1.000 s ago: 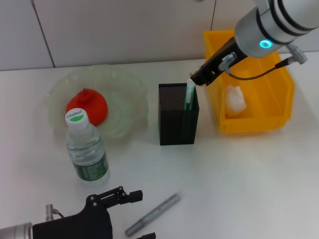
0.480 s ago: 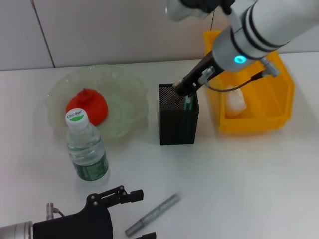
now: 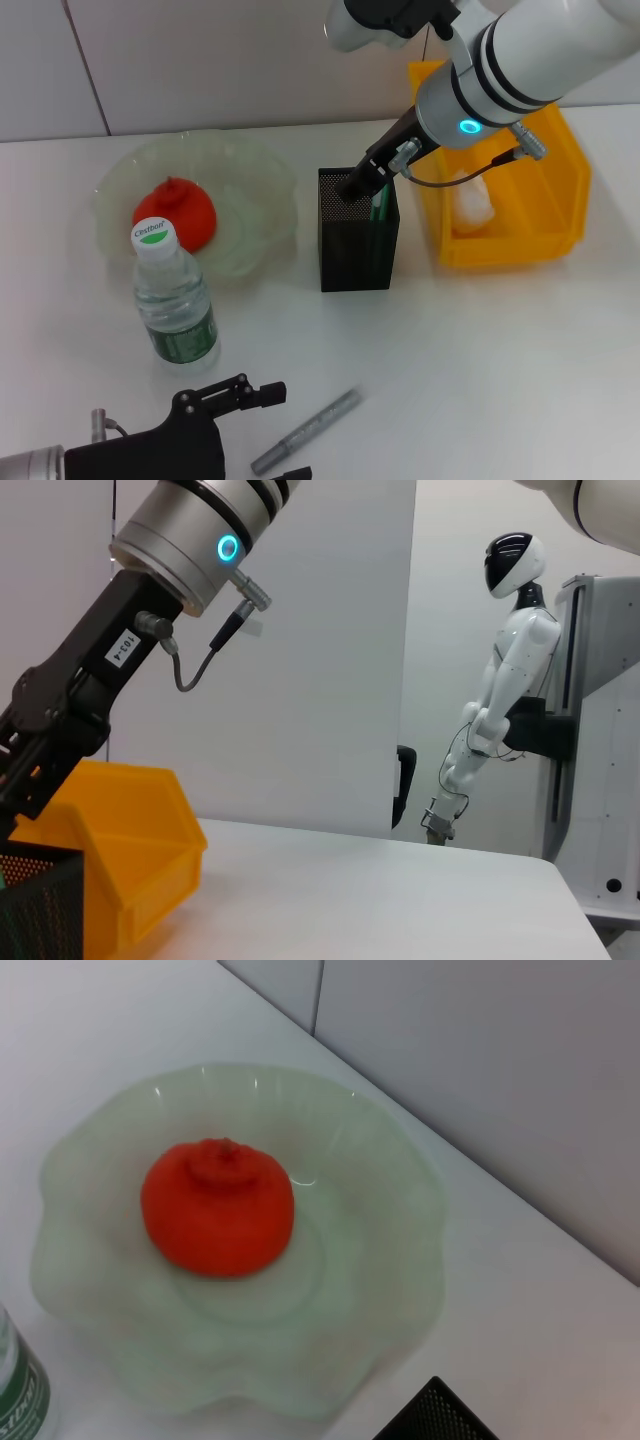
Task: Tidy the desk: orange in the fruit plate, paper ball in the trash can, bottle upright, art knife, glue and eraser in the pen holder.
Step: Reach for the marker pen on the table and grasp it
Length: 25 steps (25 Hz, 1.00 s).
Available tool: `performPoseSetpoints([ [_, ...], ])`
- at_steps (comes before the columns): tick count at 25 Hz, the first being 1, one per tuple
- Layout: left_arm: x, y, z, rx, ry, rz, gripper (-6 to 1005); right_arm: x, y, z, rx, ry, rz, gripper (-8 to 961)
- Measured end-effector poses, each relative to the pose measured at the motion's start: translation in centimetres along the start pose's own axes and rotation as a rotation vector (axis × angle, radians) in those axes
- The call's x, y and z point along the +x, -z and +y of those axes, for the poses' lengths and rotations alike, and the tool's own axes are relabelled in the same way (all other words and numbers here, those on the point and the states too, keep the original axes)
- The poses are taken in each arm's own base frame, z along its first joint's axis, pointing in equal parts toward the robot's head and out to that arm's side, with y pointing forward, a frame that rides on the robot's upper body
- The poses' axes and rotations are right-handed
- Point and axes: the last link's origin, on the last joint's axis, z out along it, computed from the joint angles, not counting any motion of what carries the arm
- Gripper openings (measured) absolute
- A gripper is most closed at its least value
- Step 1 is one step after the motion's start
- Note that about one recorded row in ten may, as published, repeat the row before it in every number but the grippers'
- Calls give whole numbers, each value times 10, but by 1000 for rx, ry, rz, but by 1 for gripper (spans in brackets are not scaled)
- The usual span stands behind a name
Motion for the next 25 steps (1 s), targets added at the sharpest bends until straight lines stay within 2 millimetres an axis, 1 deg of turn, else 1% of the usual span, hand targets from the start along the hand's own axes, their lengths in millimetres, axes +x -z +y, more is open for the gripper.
performPoseSetpoints([
  [5,0,1,0,6,1,4,799,-1,8,2,-8,-7,-19,676],
  [7,1,1,0,5,2,8,799,-1,16,3,-17,-11,-45,698],
  [8,1,2,1,1,2,11,799,0,26,4,-14,-4,-76,709],
  [9,1,2,1,1,2,11,799,0,26,4,-14,-4,-76,720],
  [11,1,2,2,-1,3,15,799,3,36,6,0,17,-108,731],
  [14,2,1,2,-2,3,19,799,12,46,9,3,28,-138,731],
  [17,3,1,1,7,2,30,799,26,59,15,-25,29,-203,730],
  [18,5,2,-1,22,0,42,799,37,68,20,-52,38,-260,730],
  [19,5,2,-2,26,0,46,799,37,68,20,-52,38,-260,730],
  [20,6,2,-2,32,-1,50,799,43,72,21,-63,40,-285,730],
  [22,8,3,-4,44,-3,63,799,57,77,26,-91,43,-346,730],
  [23,11,4,-7,67,-1,84,799,74,79,28,-108,49,-410,730],
  [24,11,4,-7,67,-1,84,799,74,79,28,-108,49,-410,730],
  [25,12,5,-9,79,4,94,799,81,80,30,-113,54,-435,730],
])
